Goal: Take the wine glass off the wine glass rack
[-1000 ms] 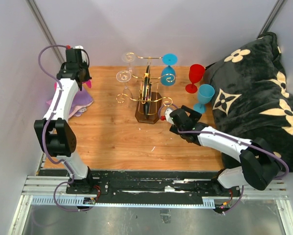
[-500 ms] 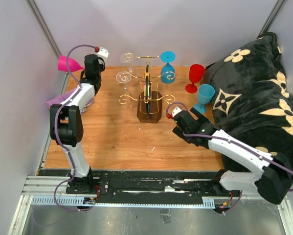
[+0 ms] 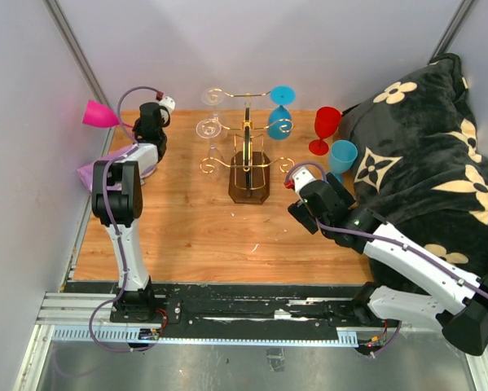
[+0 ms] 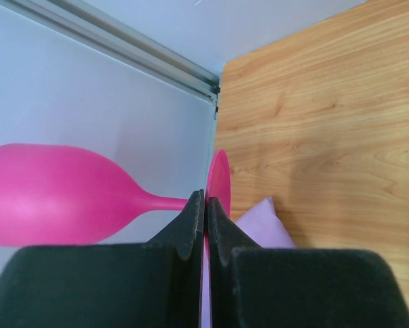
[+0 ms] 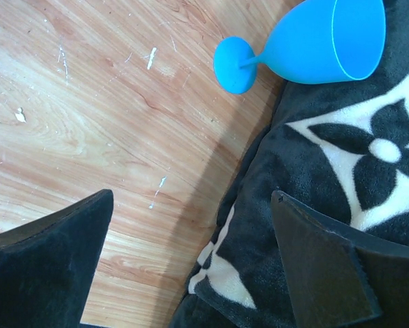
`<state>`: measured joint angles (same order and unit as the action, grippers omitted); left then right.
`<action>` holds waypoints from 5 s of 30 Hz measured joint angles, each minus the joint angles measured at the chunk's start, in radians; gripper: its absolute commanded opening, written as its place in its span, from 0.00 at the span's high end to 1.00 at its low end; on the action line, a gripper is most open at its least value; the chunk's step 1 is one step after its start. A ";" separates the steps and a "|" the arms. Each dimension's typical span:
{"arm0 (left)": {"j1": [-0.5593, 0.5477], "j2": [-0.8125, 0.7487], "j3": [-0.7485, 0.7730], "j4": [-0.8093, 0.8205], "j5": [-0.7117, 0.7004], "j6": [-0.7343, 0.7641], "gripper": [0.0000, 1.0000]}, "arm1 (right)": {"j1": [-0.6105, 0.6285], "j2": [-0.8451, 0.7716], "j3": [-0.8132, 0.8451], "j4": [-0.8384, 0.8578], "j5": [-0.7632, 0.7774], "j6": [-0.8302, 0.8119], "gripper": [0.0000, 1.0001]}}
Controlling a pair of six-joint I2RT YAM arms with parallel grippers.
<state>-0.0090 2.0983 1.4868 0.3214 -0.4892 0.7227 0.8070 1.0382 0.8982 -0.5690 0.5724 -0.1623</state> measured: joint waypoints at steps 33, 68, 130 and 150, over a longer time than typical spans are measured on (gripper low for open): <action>-0.031 0.321 0.141 0.180 -0.122 0.249 0.96 | 0.000 -0.091 0.013 -0.004 -0.050 0.027 0.02; -0.039 0.385 0.059 0.469 -0.111 0.524 0.18 | 0.000 -0.098 0.005 0.011 -0.077 0.017 0.02; 0.159 0.329 0.521 -0.294 0.322 -0.278 0.79 | 0.000 -0.020 -0.027 0.048 -0.101 0.004 0.02; 0.158 0.333 0.539 -0.426 0.398 -0.303 0.72 | 0.000 -0.038 -0.027 0.049 -0.091 -0.002 0.02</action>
<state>0.1493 2.4317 2.0254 -0.1047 -0.0914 0.4198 0.8070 1.0004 0.8707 -0.5198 0.4812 -0.1646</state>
